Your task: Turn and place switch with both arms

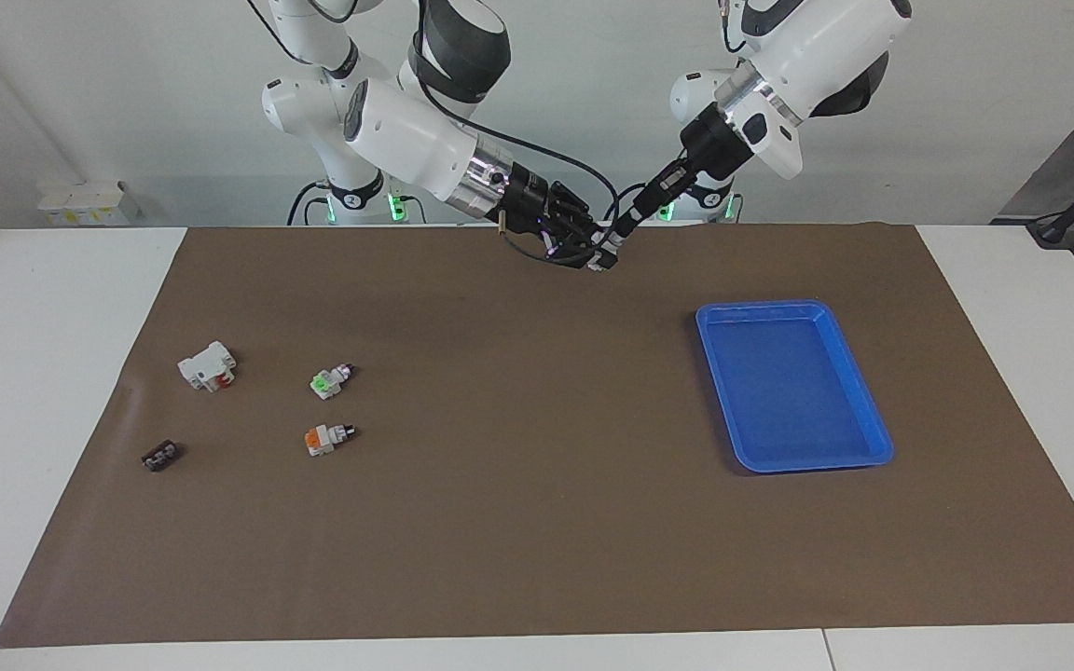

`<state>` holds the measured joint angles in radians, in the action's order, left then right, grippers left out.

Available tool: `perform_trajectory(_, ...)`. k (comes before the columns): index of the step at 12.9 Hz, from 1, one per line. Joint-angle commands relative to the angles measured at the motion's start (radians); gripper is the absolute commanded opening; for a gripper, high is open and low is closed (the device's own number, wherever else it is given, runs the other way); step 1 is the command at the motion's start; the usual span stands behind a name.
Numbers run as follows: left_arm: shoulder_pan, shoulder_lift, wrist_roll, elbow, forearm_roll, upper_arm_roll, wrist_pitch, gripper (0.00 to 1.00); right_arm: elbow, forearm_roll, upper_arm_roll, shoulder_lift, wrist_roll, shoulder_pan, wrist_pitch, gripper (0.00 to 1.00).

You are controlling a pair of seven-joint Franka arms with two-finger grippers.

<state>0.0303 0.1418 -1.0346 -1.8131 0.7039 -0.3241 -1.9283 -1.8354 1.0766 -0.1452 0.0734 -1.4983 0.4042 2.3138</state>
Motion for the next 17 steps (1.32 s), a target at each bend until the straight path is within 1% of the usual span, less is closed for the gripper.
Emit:
perform_trajectory(1,0.011,0.012,-0.074,-0.002,0.037,-0.03,-0.003,0.0,0.011,-0.006,-0.016,0.011,-0.013,0.005,0.015,0.0)
perform_trajectory(2,0.011,0.012,-0.106,-0.002,0.037,-0.03,-0.005,0.0,0.011,-0.004,-0.016,0.011,-0.013,0.005,0.015,0.0)
perform_trajectory(4,0.008,0.007,-0.281,0.001,0.026,-0.027,-0.032,0.0,0.011,-0.006,-0.016,0.011,-0.014,0.005,0.015,0.0)
perform_trajectory(6,0.008,0.007,-0.37,0.0,0.022,-0.027,-0.049,0.0,0.01,-0.004,-0.016,0.011,-0.013,0.005,0.015,0.0)
perform_trajectory(8,0.008,0.007,-0.404,0.0,0.022,-0.027,-0.049,0.0,0.01,-0.004,-0.016,0.011,-0.013,0.005,0.015,0.0)
perform_trajectory(11,0.007,0.007,-0.415,0.0,-0.015,-0.027,-0.049,0.0,0.01,-0.004,-0.016,0.011,-0.013,0.007,0.015,0.0)
perform_trajectory(13,-0.001,0.007,-0.49,-0.002,-0.015,-0.023,-0.037,0.0,0.01,-0.006,-0.016,0.011,-0.013,0.007,0.015,0.0)
perform_trajectory(17,-0.001,0.009,-0.492,-0.003,-0.027,-0.02,-0.035,0.0,0.01,-0.004,-0.016,0.011,-0.013,0.005,0.015,0.0)
